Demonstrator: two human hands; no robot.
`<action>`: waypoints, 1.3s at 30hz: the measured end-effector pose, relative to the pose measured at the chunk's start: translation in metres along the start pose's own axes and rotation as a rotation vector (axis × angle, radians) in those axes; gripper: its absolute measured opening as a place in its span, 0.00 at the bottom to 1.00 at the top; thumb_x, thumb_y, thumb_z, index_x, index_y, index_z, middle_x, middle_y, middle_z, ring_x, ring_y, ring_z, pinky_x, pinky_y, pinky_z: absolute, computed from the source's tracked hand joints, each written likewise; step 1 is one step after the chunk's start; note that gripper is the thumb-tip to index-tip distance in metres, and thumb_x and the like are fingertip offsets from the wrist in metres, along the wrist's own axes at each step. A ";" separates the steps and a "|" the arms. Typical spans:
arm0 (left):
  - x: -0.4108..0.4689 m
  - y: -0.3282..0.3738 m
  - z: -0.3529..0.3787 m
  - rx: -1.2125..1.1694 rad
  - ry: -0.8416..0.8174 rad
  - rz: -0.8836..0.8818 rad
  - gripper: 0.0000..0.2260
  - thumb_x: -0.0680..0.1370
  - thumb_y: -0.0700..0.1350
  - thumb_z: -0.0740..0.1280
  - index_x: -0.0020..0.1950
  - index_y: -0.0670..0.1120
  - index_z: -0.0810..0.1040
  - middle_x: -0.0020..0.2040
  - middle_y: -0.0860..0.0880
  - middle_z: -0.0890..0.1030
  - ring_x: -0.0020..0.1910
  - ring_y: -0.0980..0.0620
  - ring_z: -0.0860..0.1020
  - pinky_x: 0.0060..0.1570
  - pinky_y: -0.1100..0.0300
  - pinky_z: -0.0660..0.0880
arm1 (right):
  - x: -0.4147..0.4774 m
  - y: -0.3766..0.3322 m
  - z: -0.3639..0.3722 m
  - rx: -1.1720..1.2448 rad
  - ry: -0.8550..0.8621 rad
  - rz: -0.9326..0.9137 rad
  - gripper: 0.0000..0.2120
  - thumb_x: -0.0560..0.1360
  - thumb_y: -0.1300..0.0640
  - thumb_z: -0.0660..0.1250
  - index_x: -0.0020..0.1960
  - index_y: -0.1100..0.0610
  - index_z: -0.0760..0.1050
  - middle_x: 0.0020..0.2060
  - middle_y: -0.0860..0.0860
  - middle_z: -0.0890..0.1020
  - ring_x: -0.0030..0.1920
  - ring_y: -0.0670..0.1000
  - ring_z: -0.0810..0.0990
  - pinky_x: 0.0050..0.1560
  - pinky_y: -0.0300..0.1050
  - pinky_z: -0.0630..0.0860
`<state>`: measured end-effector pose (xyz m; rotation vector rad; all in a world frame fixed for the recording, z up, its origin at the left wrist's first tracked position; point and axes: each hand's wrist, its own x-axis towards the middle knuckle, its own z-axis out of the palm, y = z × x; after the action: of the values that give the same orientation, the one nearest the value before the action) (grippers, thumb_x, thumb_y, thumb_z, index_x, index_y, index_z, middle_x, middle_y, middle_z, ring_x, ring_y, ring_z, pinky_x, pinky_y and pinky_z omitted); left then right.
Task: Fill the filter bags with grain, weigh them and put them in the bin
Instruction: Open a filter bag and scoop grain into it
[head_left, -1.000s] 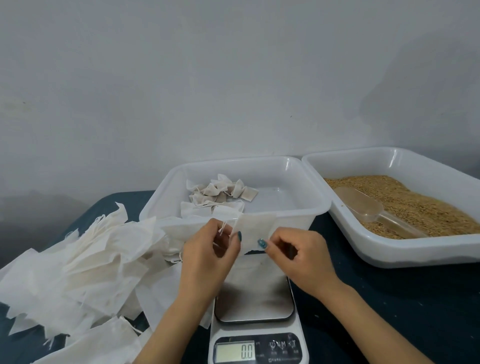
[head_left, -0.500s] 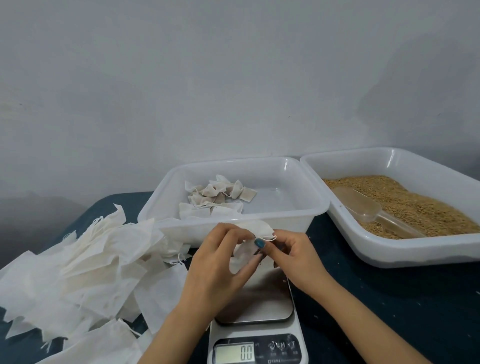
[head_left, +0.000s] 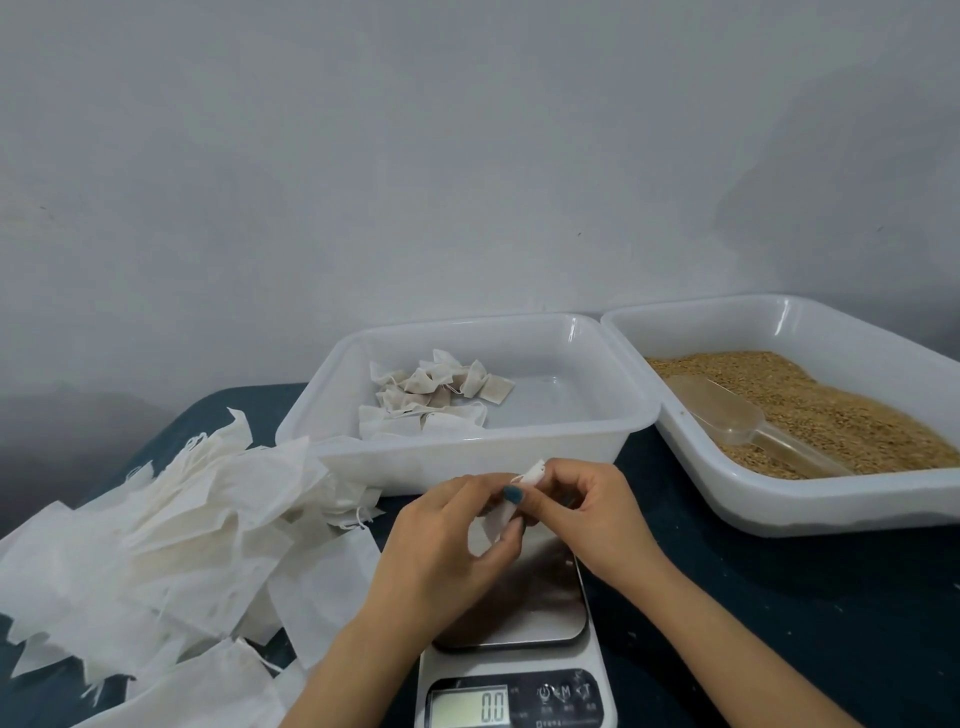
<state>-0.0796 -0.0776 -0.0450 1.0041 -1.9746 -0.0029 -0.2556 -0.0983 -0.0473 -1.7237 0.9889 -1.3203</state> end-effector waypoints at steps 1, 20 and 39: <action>0.000 0.000 0.000 -0.028 0.002 -0.015 0.13 0.74 0.48 0.68 0.58 0.50 0.81 0.45 0.58 0.83 0.41 0.60 0.80 0.42 0.60 0.79 | 0.000 -0.001 0.000 0.014 0.004 -0.009 0.05 0.70 0.43 0.73 0.38 0.43 0.83 0.35 0.48 0.85 0.39 0.48 0.85 0.42 0.40 0.80; 0.006 0.005 -0.006 -0.334 -0.009 -0.184 0.15 0.78 0.50 0.66 0.59 0.70 0.78 0.49 0.65 0.84 0.47 0.60 0.84 0.49 0.65 0.79 | 0.001 -0.003 -0.001 -0.002 -0.053 -0.013 0.08 0.74 0.52 0.71 0.51 0.54 0.83 0.43 0.49 0.86 0.42 0.51 0.85 0.47 0.47 0.82; 0.007 0.005 -0.014 -0.162 0.069 -0.076 0.07 0.66 0.44 0.66 0.38 0.49 0.68 0.58 0.52 0.73 0.53 0.52 0.76 0.44 0.72 0.68 | -0.003 -0.008 -0.002 -0.240 -0.070 -0.074 0.09 0.64 0.49 0.65 0.28 0.48 0.68 0.39 0.46 0.83 0.43 0.45 0.81 0.37 0.34 0.70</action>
<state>-0.0751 -0.0735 -0.0297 0.9595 -1.8412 -0.1661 -0.2566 -0.0928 -0.0412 -1.9898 1.0880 -1.2182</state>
